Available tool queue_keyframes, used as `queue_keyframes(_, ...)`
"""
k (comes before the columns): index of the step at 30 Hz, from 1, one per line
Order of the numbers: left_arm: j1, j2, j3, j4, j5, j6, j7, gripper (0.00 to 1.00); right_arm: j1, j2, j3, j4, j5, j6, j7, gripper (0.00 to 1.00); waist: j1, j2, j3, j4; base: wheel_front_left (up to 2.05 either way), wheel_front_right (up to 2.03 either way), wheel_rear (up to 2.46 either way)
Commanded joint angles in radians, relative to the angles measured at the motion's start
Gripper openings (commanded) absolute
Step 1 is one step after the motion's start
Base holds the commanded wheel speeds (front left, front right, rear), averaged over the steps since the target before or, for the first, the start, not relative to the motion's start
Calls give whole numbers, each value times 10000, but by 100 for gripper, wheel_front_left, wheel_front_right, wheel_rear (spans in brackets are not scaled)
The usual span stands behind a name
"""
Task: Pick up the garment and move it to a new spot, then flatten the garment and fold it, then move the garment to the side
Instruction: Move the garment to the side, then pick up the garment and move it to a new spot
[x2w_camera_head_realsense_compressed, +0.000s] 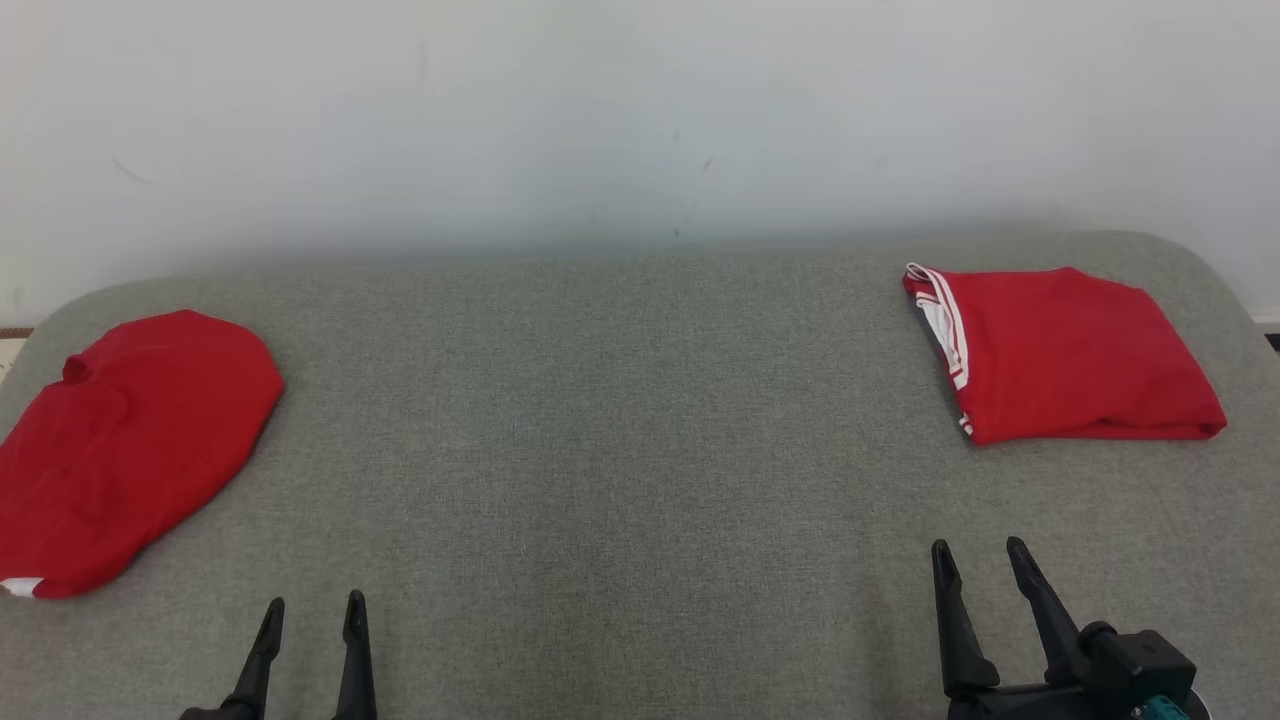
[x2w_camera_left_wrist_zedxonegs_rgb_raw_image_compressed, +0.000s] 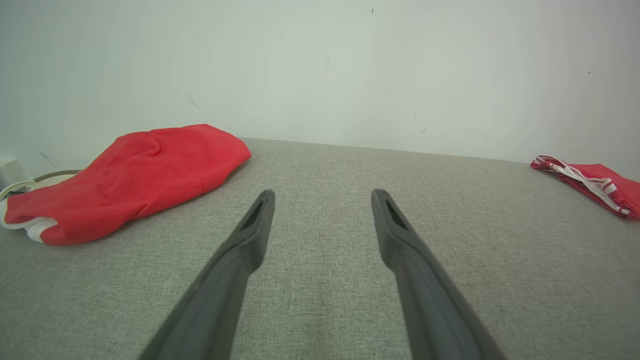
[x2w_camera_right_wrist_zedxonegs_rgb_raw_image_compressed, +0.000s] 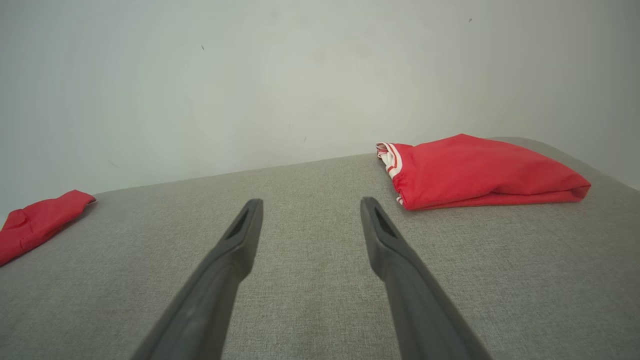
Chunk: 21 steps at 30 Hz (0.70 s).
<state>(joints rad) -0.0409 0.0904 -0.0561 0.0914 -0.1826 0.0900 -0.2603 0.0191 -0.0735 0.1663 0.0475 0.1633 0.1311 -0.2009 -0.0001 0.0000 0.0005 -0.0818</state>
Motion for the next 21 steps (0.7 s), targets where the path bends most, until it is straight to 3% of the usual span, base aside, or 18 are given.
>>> queue_keyframes(1, 137, 42, -15, 1, 51, 52, 4, 100, 183, 21, -43, -51, -96, -6, 58, 100, 1, 0, -30, 32, 0, 0, 0)
queue_keyframes(21, 242, 184, -129, -61, -105, 148, 114, 100, 301, 190, -371, -223, -287, -6, 375, 100, 1, 0, -150, 127, 0, 0, 0)
